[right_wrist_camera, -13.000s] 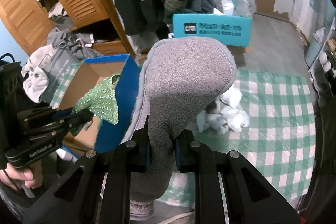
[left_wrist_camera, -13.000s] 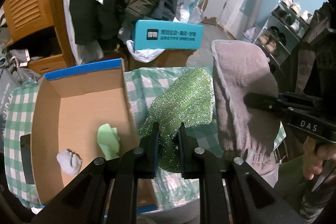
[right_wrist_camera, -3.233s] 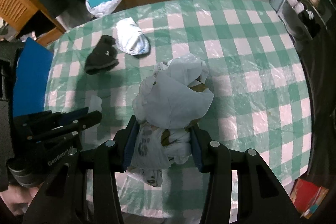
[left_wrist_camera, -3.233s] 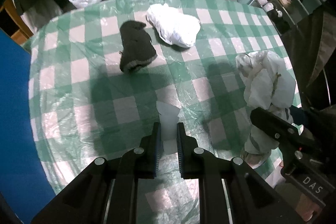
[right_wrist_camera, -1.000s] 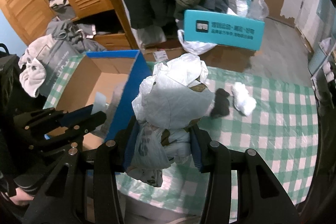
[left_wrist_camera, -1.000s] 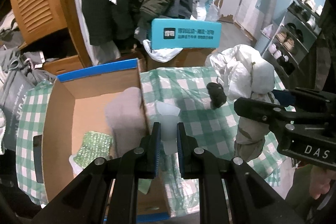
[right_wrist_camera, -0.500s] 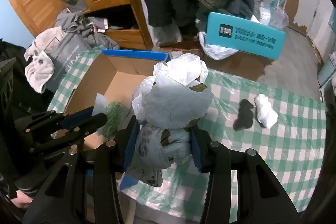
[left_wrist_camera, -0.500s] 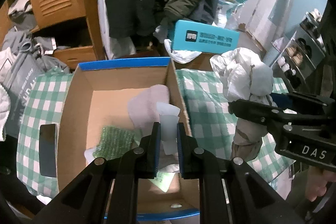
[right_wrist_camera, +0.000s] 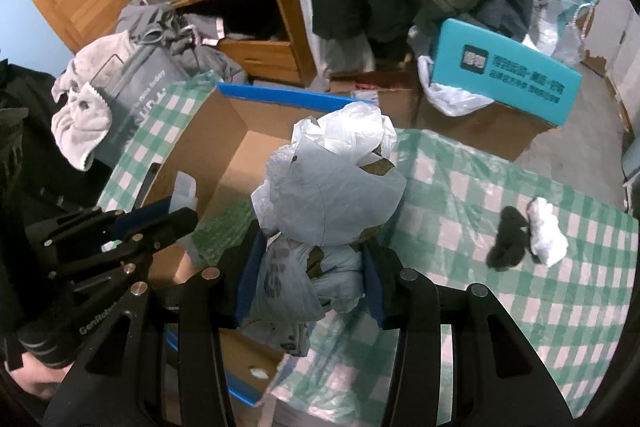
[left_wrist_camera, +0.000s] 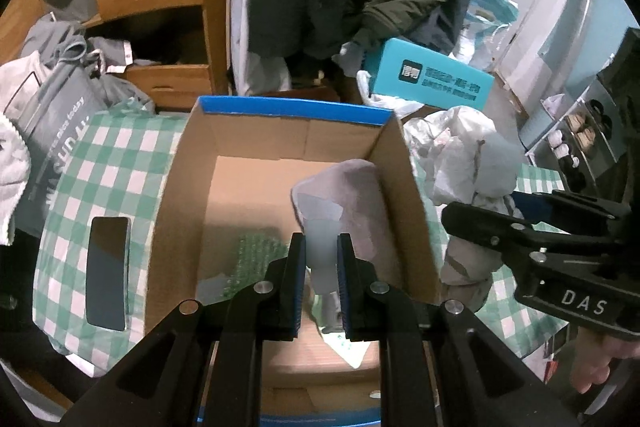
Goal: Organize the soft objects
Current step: 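Open both grippers to drop the white items into the box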
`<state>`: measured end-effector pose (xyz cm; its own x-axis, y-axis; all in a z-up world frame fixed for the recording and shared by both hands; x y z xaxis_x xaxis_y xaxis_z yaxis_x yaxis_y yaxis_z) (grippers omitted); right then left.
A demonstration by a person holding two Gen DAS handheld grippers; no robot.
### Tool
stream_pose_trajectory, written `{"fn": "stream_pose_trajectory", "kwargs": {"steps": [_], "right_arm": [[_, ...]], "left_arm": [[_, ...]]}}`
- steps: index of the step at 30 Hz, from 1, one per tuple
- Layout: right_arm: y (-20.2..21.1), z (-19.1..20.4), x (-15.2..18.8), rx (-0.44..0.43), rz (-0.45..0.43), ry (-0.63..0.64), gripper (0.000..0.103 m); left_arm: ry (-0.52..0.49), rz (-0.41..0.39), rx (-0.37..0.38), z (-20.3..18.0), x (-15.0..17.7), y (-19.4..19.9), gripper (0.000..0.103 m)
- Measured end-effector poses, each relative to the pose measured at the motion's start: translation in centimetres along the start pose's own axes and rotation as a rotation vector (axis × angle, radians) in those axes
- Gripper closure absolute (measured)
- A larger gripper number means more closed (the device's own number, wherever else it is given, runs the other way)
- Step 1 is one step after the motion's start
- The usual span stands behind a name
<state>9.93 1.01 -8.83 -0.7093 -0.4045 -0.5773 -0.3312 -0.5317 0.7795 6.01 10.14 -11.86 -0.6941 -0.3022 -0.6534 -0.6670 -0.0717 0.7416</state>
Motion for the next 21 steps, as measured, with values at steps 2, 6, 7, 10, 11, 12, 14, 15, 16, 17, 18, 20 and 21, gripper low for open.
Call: {"fn": "stream_pose_trajectory", "kwargs": {"steps": [2, 6, 7, 10, 11, 12, 14, 15, 16, 17, 18, 20, 21], "right_arm": [[-0.7, 0.5, 0.1, -0.012, 0.014, -0.005, 0.059], [-2.0, 1.5, 0.3, -0.028, 0.041, 0.003, 0.059], [-2.2, 1.7, 0.3, -0.030, 0.044, 0.006, 0.059], [-3.0, 2.4, 0.2, -0.035, 0.057, 0.018, 0.059], [-3.2, 2.6, 0.3, -0.037, 0.061, 0.023, 0.059], [-3.4, 2.8, 0.3, -0.040, 0.065, 0.027, 0.059], [-3.7, 3.0, 0.4, -0.044, 0.072, 0.032, 0.059], [-3.9, 3.3, 0.5, -0.049, 0.076, 0.036, 0.059], [-4.0, 3.5, 0.5, -0.054, 0.078, 0.040, 0.059], [-4.0, 3.6, 0.5, -0.057, 0.079, 0.043, 0.058], [-4.1, 3.8, 0.4, -0.059, 0.079, 0.045, 0.058], [-4.3, 4.0, 0.4, -0.061, 0.078, 0.049, 0.056], [-4.3, 4.0, 0.4, -0.060, 0.077, 0.049, 0.056]], "left_arm": [[0.007, 0.007, -0.009, 0.5, 0.2, -0.2, 0.088], [0.019, 0.024, -0.028, 1.5, 0.6, -0.9, 0.088], [0.023, 0.028, -0.032, 1.8, 0.7, -1.1, 0.088], [0.033, 0.039, -0.043, 2.5, 1.1, -1.4, 0.088], [0.035, 0.041, -0.045, 2.6, 1.1, -1.5, 0.088], [0.038, 0.043, -0.047, 2.8, 1.2, -1.5, 0.087], [0.046, 0.049, -0.048, 3.0, 1.3, -1.7, 0.087], [0.048, 0.052, -0.048, 3.1, 1.4, -1.7, 0.087], [0.050, 0.054, -0.049, 3.2, 1.4, -1.8, 0.086], [0.051, 0.055, -0.051, 3.3, 1.4, -1.8, 0.086], [0.050, 0.057, -0.054, 3.4, 1.5, -1.8, 0.086], [0.051, 0.065, -0.062, 3.5, 1.6, -1.9, 0.086], [0.053, 0.070, -0.064, 3.6, 1.7, -2.0, 0.083]]}}
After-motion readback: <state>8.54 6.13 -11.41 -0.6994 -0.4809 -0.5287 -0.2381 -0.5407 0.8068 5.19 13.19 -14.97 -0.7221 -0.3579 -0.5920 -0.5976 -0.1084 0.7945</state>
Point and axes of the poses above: each gripper's, at about its wrist camera, not at the fingertips, and y roughly against the way its jaws point, z to its left, x to its underside, the point moved 10 cm from there along -y, roughly the way its jaws point, and after that the axes turned 11 degrees about -z, right-handed, at the moved point
